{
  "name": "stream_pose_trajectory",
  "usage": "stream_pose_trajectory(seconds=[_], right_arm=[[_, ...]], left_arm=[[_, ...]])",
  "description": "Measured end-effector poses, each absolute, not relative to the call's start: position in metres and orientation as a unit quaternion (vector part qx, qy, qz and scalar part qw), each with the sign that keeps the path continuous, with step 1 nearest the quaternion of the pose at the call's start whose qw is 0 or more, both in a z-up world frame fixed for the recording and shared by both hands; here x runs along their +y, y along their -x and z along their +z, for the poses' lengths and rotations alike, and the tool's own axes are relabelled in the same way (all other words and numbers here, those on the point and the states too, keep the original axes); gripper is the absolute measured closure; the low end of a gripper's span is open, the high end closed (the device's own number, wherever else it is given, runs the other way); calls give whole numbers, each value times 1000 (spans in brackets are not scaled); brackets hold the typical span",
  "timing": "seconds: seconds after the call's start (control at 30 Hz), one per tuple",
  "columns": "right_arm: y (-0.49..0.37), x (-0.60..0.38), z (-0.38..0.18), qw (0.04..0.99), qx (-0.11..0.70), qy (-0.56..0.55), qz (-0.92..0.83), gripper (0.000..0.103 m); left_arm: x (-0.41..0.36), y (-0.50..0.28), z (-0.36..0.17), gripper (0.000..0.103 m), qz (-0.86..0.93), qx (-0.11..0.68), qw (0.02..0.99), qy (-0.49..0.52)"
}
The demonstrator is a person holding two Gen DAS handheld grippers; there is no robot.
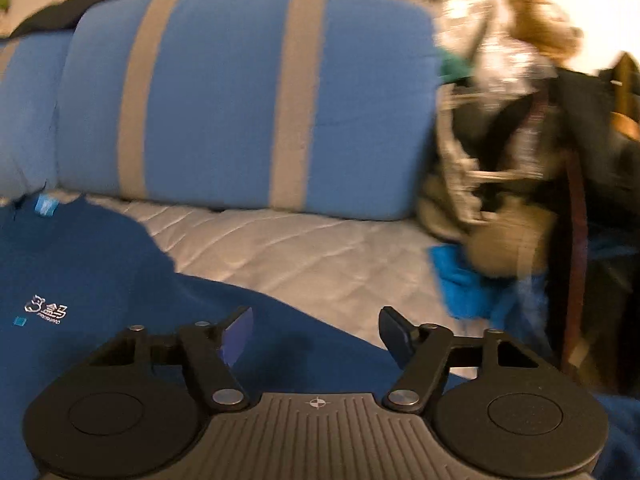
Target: Fold clothes
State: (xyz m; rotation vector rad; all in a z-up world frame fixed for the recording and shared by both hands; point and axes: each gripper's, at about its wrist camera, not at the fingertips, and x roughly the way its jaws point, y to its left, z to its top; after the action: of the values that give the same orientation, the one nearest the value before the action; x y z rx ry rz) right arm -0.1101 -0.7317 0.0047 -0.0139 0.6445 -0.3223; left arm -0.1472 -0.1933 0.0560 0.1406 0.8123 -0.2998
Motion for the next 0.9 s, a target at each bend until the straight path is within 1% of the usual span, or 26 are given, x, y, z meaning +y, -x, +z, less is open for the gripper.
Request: stream_pose_trajectory(seconds=[0.17,0.23,0.33,0.37,0.4,0.47,0.63,0.67,0.7,0.73,0.77,0.8,0.9], right_arm=[[56,-728,-24,925,353,19,-140,35],[41,-729,-34,921,366,22,-128,38],[29,-730,-43,919,379,19,-107,55],[29,-731,-42,919,379,20,-110,78],[28,-732,-40,918,379,21,-114,91],[31,-732,-29,921,367,30,-126,98],[43,-730,-14,923,328,60,-189,96],[46,-726,-12,921,321,80,-207,93],[50,-725,-9,919,316,89,-220,79],[54,-725,-5,918,313,83,-230,69],[60,-726,0,919,310,68,-232,43],[69,-725,8,923,305,51,-228,26],[97,-711,32,936,286,23,-202,11]], left_arm=[[-189,143,55,29,-149,398,904,-50],[-188,142,54,29,-149,400,904,-41],[-187,140,54,29,-150,402,903,-35],[-187,140,54,29,-150,402,903,-35],[-187,140,54,29,-150,402,903,-36],[-188,140,54,29,-149,401,903,-37],[-189,141,55,29,-146,400,904,-41],[-189,141,55,29,-146,400,904,-42],[-189,142,55,29,-146,399,904,-41],[-188,142,56,29,-146,398,905,-40],[-188,142,56,29,-146,397,905,-38],[-187,142,56,29,-147,397,905,-36],[-186,143,56,29,-148,395,906,-34]])
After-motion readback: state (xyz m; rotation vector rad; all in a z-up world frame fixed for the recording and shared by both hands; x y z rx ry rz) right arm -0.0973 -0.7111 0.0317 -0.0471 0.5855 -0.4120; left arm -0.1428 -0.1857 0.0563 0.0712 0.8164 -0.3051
